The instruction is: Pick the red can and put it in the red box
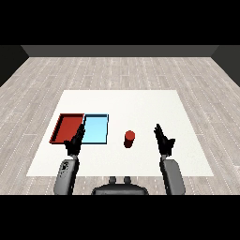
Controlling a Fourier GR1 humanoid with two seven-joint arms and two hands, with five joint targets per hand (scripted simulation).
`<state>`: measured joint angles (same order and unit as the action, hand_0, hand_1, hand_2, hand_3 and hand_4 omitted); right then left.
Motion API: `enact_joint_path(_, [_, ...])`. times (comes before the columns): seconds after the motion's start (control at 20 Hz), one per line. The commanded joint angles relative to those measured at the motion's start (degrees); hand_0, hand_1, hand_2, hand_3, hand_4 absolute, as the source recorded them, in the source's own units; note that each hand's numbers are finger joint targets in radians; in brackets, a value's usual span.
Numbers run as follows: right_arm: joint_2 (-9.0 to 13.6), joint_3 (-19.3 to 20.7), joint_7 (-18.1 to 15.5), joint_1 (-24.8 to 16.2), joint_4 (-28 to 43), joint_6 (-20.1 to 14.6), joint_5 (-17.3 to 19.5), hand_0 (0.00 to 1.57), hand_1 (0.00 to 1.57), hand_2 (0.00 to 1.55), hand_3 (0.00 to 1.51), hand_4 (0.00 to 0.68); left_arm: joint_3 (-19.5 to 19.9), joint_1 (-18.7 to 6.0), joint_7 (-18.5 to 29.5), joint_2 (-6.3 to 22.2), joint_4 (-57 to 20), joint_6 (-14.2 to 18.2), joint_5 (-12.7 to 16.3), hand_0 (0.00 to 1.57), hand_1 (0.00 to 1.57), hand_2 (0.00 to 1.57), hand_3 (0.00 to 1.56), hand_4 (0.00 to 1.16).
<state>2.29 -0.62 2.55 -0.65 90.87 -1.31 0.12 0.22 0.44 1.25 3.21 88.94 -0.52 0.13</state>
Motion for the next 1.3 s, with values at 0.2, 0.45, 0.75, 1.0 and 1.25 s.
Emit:
enact_joint_path(0.2, [3.60, 3.03, -3.07, -3.13, 0.96, 4.13, -1.04, 0.00, 0.00, 0.00, 0.00, 0.000, 0.76, -1.90, -2.77, 1.05, 0.36, -0.04, -1.23, 0.00, 0.00, 0.00, 0.00, 0.00])
enact_joint_path(0.45, [2.12, 3.61, -16.51, -1.26, 6.18, 5.74, -3.86, 0.00, 0.00, 0.00, 0.00, 0.000, 1.73, -2.77, 17.51, -1.67, 4.95, -0.86, 1.08, 0.00, 0.00, 0.00, 0.00, 0.00])
enact_joint_path(0.75, [3.28, 5.30, -22.75, -2.78, 1.61, 9.27, -4.63, 0.00, 0.00, 0.00, 0.00, 0.000, 3.13, 0.34, 22.07, -0.19, 4.01, -3.54, 2.52, 0.00, 0.00, 0.00, 0.00, 0.00])
enact_joint_path(1.0, [3.72, 7.21, -22.17, -0.14, -1.11, 9.70, -5.68, 0.00, 0.00, 0.00, 0.00, 0.000, 5.59, -0.62, 23.41, 2.10, 1.22, -6.48, 4.71, 0.00, 0.00, 0.00, 0.00, 0.00])
enact_joint_path(1.25, [-0.40, 2.19, -22.80, -1.10, -1.61, 7.67, -2.15, 0.00, 0.00, 0.00, 0.00, 0.000, 2.60, -2.75, 20.91, -1.05, 2.29, -2.92, 2.73, 0.00, 0.00, 0.00, 0.00, 0.00])
